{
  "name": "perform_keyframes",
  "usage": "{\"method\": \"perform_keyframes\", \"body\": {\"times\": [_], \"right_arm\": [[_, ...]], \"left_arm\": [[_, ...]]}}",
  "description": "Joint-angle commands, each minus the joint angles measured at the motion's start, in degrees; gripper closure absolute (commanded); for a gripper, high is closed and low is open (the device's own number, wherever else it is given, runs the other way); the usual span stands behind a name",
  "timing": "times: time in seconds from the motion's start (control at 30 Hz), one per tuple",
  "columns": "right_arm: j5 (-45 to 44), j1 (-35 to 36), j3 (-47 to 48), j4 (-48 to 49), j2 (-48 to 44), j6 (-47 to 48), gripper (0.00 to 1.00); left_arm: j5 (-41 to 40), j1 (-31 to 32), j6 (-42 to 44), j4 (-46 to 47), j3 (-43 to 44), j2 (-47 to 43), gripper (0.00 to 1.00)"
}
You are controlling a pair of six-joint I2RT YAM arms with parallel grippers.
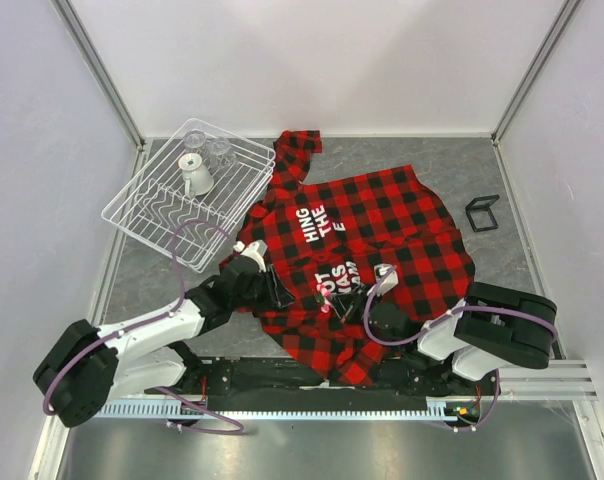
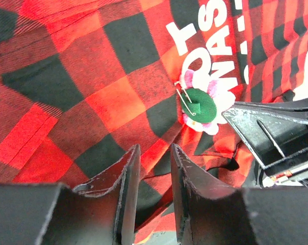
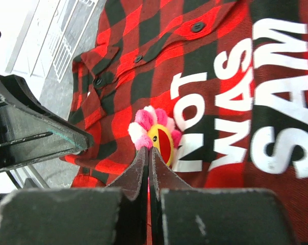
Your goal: Remove the brooch from the garment
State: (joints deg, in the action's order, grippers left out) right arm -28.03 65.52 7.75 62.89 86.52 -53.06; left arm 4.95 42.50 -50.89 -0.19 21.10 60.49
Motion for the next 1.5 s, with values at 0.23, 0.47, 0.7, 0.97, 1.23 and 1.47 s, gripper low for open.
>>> {"method": "perform_keyframes", "body": {"times": [0.23,0.47,0.7,0.97,1.23,1.47], "right_arm": [[1.4,-2.8,-4.0,3.1,0.5,-7.3,0.97],[1.6,-2.7,-0.4,-12.9,-2.6,-6.3,0.94],[7.5,-2.7,4.1,-15.9,-0.4,-1.1,0.93],[11.9,-2.7,8.6,-22.7,-1.4,3.0,0.86],[12.7,-2.8,10.6,-32.2,-10.8,8.0,0.65],[18.3,-6.4,12.1,-32.2,-9.9,10.2,0.42]], "left_arm": [[8.0,0.0,4.5,9.1,8.1,11.8,0.63],[7.5,0.0,4.1,9.7,8.7,14.0,0.63],[7.4,0.0,3.6,10.7,8.2,15.4,0.63],[6.1,0.0,4.7,9.8,6.2,14.0,0.53],[5.4,0.0,7.4,6.9,3.1,6.3,0.4],[4.8,0.0,9.1,3.7,3.1,5.2,0.34]]}}
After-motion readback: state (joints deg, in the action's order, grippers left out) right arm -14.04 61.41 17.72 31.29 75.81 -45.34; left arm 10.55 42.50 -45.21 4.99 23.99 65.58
